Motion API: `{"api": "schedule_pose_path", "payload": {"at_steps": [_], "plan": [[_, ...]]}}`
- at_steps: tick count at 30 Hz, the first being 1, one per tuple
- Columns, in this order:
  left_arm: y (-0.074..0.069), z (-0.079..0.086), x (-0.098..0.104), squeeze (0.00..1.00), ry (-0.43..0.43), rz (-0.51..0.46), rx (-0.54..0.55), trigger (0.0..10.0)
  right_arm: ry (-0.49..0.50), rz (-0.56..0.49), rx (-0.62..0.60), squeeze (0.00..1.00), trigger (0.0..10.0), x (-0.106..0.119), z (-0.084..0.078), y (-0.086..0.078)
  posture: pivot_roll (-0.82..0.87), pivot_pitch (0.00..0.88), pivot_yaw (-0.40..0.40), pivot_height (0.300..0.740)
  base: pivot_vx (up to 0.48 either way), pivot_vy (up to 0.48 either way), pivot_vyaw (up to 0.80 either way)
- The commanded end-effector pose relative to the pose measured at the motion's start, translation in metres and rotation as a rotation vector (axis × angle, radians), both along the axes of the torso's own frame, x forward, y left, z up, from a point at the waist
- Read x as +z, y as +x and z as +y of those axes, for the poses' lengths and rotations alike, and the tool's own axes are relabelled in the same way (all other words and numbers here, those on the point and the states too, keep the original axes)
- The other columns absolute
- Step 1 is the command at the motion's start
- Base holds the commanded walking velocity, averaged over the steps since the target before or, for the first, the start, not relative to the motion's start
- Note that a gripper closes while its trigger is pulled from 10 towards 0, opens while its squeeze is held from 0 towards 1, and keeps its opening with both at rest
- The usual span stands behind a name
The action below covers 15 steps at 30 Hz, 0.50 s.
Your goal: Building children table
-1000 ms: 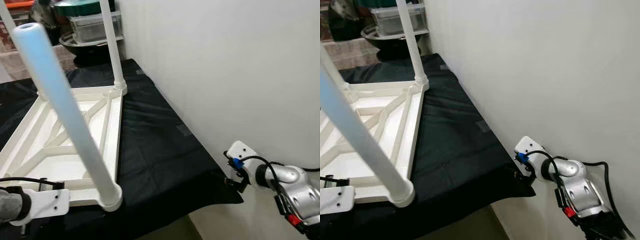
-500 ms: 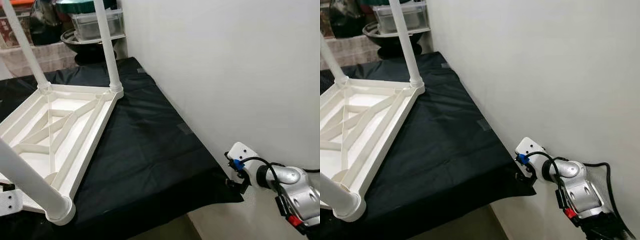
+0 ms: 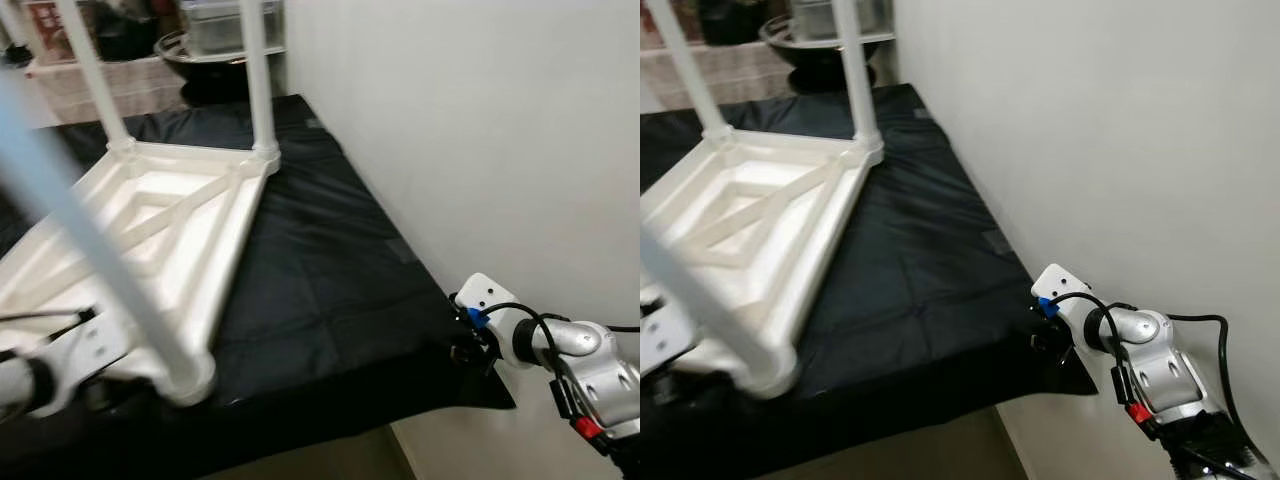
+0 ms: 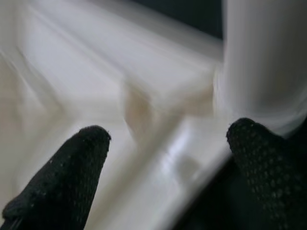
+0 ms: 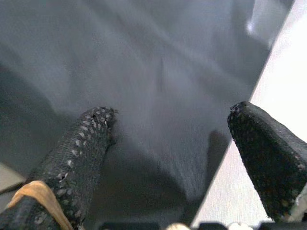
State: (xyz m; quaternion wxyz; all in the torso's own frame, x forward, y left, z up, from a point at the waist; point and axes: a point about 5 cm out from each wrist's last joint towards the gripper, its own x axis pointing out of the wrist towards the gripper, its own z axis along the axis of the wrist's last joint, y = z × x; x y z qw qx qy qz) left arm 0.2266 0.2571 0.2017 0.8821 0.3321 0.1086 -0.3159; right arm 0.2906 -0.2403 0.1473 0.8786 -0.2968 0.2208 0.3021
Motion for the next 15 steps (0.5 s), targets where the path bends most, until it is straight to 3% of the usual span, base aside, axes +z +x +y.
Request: {"api": "schedule_pose_path", "payload": {"at_steps": [1, 6, 9, 12, 15], "plan": [[-0.006, -0.011, 0.015, 1.0, -0.115, -0.03, -0.093, 10.0, -0.007, 0.022, 0.008, 0.36, 10.0, -0.006, 0.001, -0.002, -0.08, 0.084, -0.049, 0.74, 0.0, 0.0, 0.0], [-0.014, -0.025, 0.032, 1.0, -0.295, -0.066, -0.159, 10.0, -0.004, 0.025, 0.011, 0.36, 10.0, -0.008, 0.003, -0.003, -0.08, 0.086, -0.05, 0.74, 0.0, 0.0, 0.0], [-0.015, -0.029, 0.033, 1.0, -0.316, -0.073, -0.161, 10.0, -0.001, 0.025, 0.011, 0.36, 10.0, -0.008, 0.003, -0.003, -0.08, 0.086, -0.05, 0.74, 0.0, 0.0, 0.0], [-0.017, -0.038, 0.032, 1.0, -0.403, -0.077, -0.156, 10.0, 0.0, 0.023, 0.014, 0.36, 10.0, -0.007, 0.004, -0.002, -0.08, 0.087, -0.052, 0.74, 0.0, 0.0, 0.0], [-0.017, -0.038, 0.032, 1.0, -0.403, -0.077, -0.156, 10.0, 0.0, 0.023, 0.014, 0.36, 10.0, -0.007, 0.004, -0.002, -0.08, 0.087, -0.052, 0.74, 0.0, 0.0, 0.0]]}}
